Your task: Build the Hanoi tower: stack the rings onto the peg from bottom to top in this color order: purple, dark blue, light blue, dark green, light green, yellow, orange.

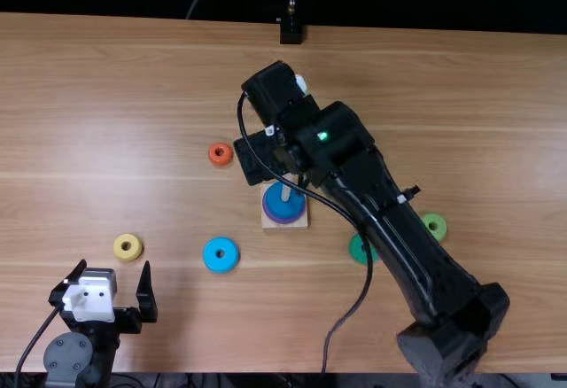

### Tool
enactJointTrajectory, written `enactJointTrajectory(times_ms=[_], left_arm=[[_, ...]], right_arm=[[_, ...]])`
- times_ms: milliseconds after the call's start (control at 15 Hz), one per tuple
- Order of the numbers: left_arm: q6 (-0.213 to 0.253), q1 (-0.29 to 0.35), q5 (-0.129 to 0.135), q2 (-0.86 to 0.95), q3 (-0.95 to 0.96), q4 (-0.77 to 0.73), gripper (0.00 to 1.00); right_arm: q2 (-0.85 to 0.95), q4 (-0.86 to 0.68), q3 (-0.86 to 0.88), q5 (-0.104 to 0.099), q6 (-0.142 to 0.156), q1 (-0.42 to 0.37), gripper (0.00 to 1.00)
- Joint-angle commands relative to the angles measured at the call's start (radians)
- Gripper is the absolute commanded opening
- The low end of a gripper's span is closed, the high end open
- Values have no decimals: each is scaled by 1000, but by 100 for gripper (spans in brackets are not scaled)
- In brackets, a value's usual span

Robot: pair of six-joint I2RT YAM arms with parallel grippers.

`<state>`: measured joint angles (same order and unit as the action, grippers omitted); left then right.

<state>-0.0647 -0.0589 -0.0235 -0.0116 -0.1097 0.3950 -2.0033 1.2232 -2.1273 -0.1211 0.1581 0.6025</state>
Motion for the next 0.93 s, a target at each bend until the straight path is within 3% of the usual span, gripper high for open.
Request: enactJointTrajectory(times_ms=[0, 400, 467, 667, 733, 867], left_arm=[[6, 1, -6, 12, 110, 74, 100], [6, 1, -6, 12, 110, 74, 100], [6, 1, -6, 12, 110, 74, 100], [6, 1, -6, 12, 110, 74, 100], [6, 1, -6, 12, 110, 74, 100], [6, 1, -6, 12, 110, 74, 100]], right_arm=[[132, -15, 69, -10, -3, -93, 100], [575, -582, 639, -32, -20, -306, 100], [670, -696, 764, -30, -50, -353, 100], [942, -955, 1080, -28, -206, -446, 100], [1035, -977, 1155, -26, -219, -474, 100], [1212, -981, 1287, -22, -215, -567, 100]])
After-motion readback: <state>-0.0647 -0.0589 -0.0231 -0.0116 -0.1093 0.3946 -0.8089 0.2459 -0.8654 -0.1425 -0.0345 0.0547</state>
